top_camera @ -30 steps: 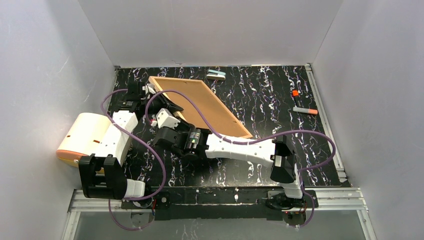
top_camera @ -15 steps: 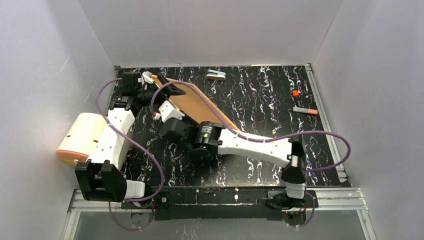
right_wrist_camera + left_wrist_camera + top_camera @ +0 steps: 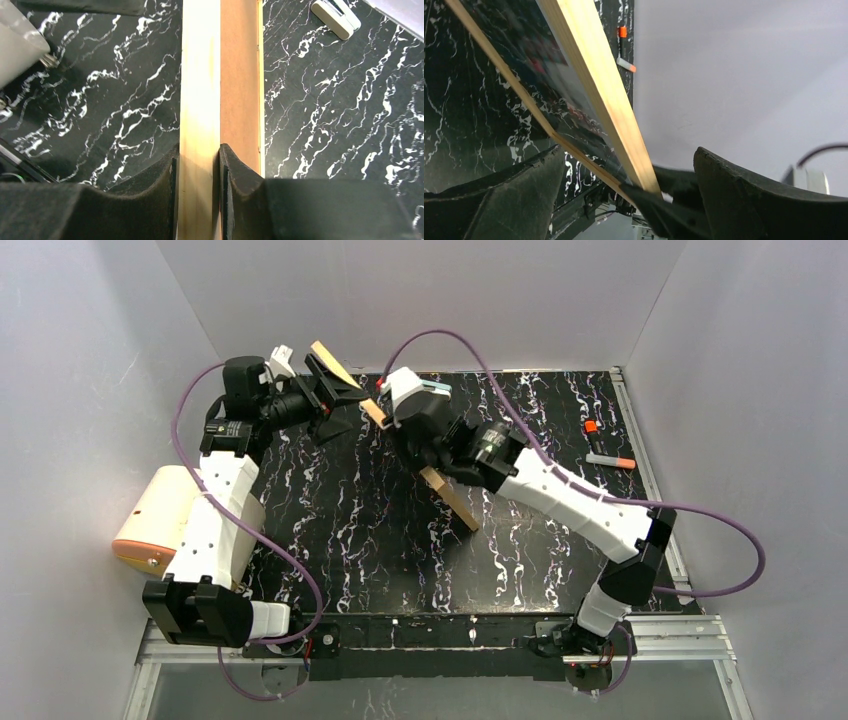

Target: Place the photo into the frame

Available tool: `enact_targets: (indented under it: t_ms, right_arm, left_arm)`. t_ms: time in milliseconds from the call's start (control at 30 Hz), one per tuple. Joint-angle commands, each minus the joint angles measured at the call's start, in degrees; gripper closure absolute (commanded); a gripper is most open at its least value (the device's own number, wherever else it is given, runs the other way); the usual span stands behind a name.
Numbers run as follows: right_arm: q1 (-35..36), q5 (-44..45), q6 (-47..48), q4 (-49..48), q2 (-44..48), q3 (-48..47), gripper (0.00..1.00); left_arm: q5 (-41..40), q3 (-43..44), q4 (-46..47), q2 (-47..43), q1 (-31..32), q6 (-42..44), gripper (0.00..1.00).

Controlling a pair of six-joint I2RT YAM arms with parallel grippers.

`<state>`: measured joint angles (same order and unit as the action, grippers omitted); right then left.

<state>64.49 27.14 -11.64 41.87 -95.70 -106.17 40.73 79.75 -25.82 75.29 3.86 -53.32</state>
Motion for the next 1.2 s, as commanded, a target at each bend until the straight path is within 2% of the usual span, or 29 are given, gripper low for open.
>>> enact_targets:
  t_ms: [0, 267, 500, 633, 800, 933, 1167]
  right_arm:
    - [-8.3, -12.6, -6.1, -3.1, 2.2, -0.7, 0.92]
    - [-24.9, -36.9, -19.4, -10.5, 7.2, 8.8, 0.91]
    - [-36.3, -51.7, -27.6, -16.9, 11.8, 19.8, 0.91]
    - [-41.0, -59.8, -28.5, -19.5, 15.2, 28.9, 0.91]
    - [-44.4, -76.2, -22.4, -19.0, 15.8, 37.6, 0.86]
    - [-44.5, -80.4, -19.4, -18.3, 16.0, 42.0, 0.85]
    - [-44.6, -82.1, -17.5, -24.0, 12.6, 50.6, 0.83]
  left_arm:
    - [2.5, 4.9, -0.8, -1.5, -0.2, 2.4, 0.02]
    - [-2.4, 3.7, -3.4, -1.6, -0.3, 6.7, 0.02]
    - [-7.9, 1.2, -5.9, 0.0, -0.3, 10.9, 0.01]
    - [-12.8, -1.5, -7.8, 0.4, -0.3, 13.4, 0.01]
    - [-15.0, -2.6, -7.9, 3.3, -0.3, 15.5, 0.02]
    - [-15.7, -1.4, -7.8, 5.9, -0.3, 16.8, 0.01]
    - [-18.3, 0.0, -8.5, 10.3, -0.3, 20.3, 0.02]
